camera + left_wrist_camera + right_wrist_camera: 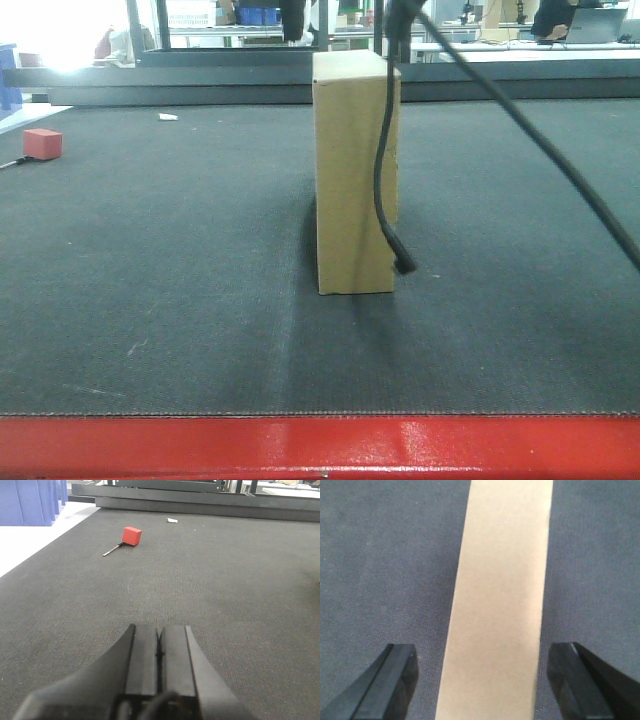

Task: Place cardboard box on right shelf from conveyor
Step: 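Lower the right gripper over the tan cardboard box and close on it, then lift the tan box off the conveyor with the right gripper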

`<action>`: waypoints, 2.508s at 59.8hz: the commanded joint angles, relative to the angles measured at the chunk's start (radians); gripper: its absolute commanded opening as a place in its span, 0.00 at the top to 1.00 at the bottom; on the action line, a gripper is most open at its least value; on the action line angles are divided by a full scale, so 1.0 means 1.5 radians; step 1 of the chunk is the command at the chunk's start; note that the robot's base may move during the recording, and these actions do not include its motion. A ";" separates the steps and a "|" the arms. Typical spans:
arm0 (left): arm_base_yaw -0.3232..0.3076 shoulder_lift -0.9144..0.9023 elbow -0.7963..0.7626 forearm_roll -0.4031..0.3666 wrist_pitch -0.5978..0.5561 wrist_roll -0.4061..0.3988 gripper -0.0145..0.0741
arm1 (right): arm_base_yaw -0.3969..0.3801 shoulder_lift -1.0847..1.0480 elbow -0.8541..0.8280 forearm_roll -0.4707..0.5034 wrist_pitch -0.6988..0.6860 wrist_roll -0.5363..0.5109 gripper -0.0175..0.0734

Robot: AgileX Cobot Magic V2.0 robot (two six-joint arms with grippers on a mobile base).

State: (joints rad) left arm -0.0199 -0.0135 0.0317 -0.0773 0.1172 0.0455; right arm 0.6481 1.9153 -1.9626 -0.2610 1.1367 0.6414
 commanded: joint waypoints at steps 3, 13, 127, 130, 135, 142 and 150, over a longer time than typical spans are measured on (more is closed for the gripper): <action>-0.004 -0.009 0.006 -0.004 -0.056 0.000 0.97 | -0.002 -0.024 -0.026 -0.028 -0.022 0.007 0.12; -0.004 -0.009 0.006 -0.004 -0.056 0.000 0.97 | -0.004 -0.003 -0.026 -0.028 -0.016 0.007 0.12; -0.004 -0.009 0.006 -0.004 -0.056 0.000 0.97 | -0.259 -0.869 0.741 0.036 -0.255 -0.243 0.49; -0.004 -0.009 0.006 -0.004 -0.056 0.000 0.97 | -0.259 -0.900 0.741 0.036 -0.250 -0.243 0.49; -0.004 -0.009 0.006 -0.004 -0.056 0.000 0.97 | -0.259 -0.943 0.741 0.036 -0.247 -0.243 0.49; -0.004 -0.009 0.006 -0.004 -0.056 0.000 0.97 | -0.259 -0.997 0.741 0.036 -0.248 -0.243 0.49; -0.004 -0.009 0.006 -0.004 -0.056 0.000 0.97 | -0.259 -1.033 0.741 0.035 -0.261 -0.243 0.49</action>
State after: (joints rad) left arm -0.0199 -0.0135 0.0317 -0.0773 0.1172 0.0455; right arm 0.2661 0.3758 -0.8250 -0.1881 0.8488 0.2865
